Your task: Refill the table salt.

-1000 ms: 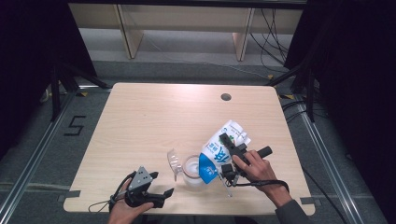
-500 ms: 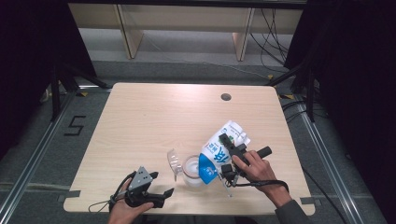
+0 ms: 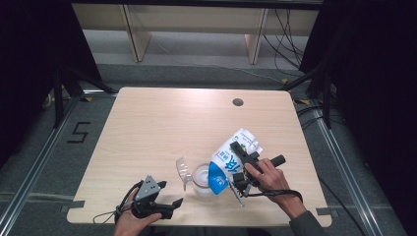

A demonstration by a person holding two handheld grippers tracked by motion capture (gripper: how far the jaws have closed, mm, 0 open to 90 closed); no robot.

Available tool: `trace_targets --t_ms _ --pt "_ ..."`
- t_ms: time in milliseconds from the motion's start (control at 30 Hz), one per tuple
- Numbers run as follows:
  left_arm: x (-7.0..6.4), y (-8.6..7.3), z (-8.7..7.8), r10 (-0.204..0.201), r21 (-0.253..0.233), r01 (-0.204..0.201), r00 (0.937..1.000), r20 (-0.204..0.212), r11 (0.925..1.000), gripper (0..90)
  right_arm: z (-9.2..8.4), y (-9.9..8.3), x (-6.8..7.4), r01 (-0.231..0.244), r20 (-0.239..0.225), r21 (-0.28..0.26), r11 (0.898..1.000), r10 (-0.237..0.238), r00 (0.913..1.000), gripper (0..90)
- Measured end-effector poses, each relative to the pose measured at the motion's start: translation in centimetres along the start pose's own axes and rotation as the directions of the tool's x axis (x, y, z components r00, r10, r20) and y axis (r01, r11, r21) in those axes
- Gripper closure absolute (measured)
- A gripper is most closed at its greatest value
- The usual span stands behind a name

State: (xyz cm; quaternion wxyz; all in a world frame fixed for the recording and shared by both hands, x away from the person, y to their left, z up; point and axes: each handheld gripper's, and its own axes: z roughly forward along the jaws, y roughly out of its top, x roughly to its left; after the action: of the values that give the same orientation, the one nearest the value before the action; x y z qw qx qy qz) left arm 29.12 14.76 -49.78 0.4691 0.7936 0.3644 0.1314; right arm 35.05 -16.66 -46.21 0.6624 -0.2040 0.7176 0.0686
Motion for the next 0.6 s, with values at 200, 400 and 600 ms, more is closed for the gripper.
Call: trace_targets --t_ms 200,400,600 --pt "-0.09 0.00 -0.03 -0.008 -0.004 0.008 1.0000 -0.004 1.0000 16.2 0.07 0.10 -0.04 -0.042 -0.030 -0.006 0.999 0.042 0.9987 73.0" --pt "-0.06 0.02 -0.03 -0.003 -0.003 0.003 1.0000 -0.005 1.0000 16.2 0.30 -0.02 -0.53 -0.038 -0.053 -0.034 0.999 0.036 0.9980 73.0" --pt "-0.06 0.05 -0.10 -0.003 0.001 0.003 1.0000 -0.007 1.0000 16.2 0.37 -0.12 -0.38 -0.150 -0.080 -0.040 0.988 0.146 0.9860 73.1"
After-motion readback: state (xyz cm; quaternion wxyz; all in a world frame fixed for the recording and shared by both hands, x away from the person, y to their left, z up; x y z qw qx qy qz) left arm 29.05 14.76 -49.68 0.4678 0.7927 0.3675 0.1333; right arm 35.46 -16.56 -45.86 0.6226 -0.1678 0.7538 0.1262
